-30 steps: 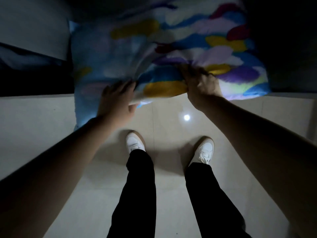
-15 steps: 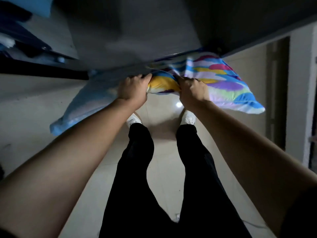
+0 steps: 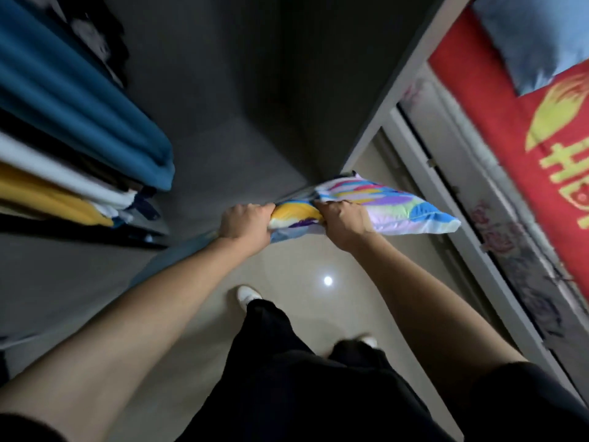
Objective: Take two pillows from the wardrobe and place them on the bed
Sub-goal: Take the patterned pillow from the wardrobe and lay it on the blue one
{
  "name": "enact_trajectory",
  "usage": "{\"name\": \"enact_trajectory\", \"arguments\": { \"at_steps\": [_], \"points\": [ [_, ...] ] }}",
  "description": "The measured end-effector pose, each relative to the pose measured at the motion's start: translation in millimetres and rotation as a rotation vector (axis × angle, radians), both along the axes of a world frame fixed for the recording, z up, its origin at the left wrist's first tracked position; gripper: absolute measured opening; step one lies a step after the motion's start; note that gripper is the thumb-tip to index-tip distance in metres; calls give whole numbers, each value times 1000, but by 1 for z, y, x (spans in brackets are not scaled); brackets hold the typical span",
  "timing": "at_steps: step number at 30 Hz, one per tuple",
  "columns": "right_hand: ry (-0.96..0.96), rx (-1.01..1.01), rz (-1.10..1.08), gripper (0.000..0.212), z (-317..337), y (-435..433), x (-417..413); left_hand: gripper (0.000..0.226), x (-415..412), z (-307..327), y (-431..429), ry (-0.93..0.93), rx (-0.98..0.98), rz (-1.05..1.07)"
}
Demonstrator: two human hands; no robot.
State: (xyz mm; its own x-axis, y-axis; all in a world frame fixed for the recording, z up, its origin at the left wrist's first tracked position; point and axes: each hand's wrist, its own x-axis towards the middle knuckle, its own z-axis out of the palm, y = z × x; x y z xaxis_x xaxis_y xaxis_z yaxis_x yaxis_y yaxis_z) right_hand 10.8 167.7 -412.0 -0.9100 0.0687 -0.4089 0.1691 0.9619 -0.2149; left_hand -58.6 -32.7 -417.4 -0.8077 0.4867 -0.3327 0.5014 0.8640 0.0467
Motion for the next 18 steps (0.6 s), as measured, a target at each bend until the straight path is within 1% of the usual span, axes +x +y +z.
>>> {"name": "enact_trajectory", "arguments": {
  "at_steps": [5,10,14,18],
  "points": [
    [68,31,-26,54,45,53,61,37,42,52,59,85,18,-103],
    [157,91,-148,51,88,159,157,41,111,99,180,170,47,-259],
    [270,152,-278,40,130,252,230,38,164,135,286,214,161,-362],
    [410,295,-379,50,166,325,276,42,198,171,369,247,323,-399]
  ]
}}
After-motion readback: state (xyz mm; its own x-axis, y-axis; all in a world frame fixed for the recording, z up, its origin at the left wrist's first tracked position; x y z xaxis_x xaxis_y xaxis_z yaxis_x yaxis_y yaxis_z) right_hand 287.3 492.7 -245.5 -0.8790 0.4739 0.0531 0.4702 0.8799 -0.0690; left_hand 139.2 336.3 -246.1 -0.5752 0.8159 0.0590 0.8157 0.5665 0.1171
